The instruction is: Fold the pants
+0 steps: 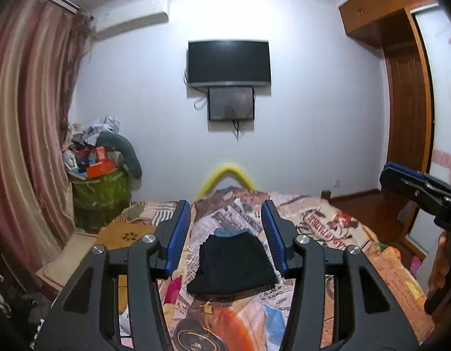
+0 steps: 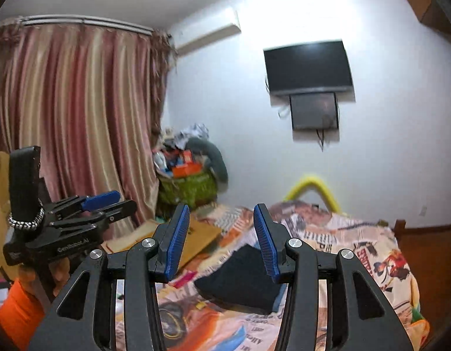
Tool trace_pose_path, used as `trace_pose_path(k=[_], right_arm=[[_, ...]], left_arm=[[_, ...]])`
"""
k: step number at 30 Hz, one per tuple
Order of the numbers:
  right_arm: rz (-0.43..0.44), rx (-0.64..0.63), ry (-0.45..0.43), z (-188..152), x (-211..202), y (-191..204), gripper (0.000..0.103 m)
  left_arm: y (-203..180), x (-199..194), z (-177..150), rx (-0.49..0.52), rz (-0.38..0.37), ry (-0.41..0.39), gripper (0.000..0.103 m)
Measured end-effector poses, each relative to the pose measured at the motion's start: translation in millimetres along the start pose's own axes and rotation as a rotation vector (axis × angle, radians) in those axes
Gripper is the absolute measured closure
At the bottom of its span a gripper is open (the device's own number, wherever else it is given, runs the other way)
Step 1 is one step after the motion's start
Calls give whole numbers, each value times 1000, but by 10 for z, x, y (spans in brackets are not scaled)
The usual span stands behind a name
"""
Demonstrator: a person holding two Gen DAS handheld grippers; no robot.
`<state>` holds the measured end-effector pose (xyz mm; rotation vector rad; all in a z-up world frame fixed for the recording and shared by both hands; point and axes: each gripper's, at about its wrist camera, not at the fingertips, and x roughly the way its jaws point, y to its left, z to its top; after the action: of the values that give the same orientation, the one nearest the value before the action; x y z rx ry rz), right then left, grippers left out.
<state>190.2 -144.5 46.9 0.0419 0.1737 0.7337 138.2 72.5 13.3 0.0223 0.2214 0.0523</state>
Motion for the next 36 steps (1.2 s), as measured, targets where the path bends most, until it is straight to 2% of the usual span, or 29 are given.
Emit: trace_pose_path(k=[4,6,8,9,11,12,13,14,16,21,36], right_arm=[[-7,-21,-27,-102,-209,170,61],[-23,-26,-35,-157,-272,250,61],[-22,-14,-39,-207,-314,294,61],[-19,-2,-40,-233,-337,317,61],[-22,16,-33,-273,-356,346,53],[-35,16,-36,-280,-409,361,43],[-52,13,-40,-287,-413,366,34],[-73,9,-44,-286,-414,367,30],[-102,3,-47,-282,-465,385,17],[-142,-3,-56,-303,-551,394,0],[-153,-1,-40,-402,-586,415,0]], left_arm=[[3,-395,-45,-27,-14,-41,51],[-25,-565,-88,-23,-11,-63,45],[-61,-717,-151,-17,-1,-87,33],[-81,-783,-177,-16,3,-95,32],[-117,-860,-226,-11,7,-96,23],[-137,-899,-257,-10,9,-94,19],[-146,-915,-273,-11,9,-93,11],[-153,-944,-302,-19,1,-94,5],[-155,-965,-325,-27,-3,-95,2],[-177,-932,-365,-27,7,-81,1],[-178,-914,-456,-51,-6,-66,1]])
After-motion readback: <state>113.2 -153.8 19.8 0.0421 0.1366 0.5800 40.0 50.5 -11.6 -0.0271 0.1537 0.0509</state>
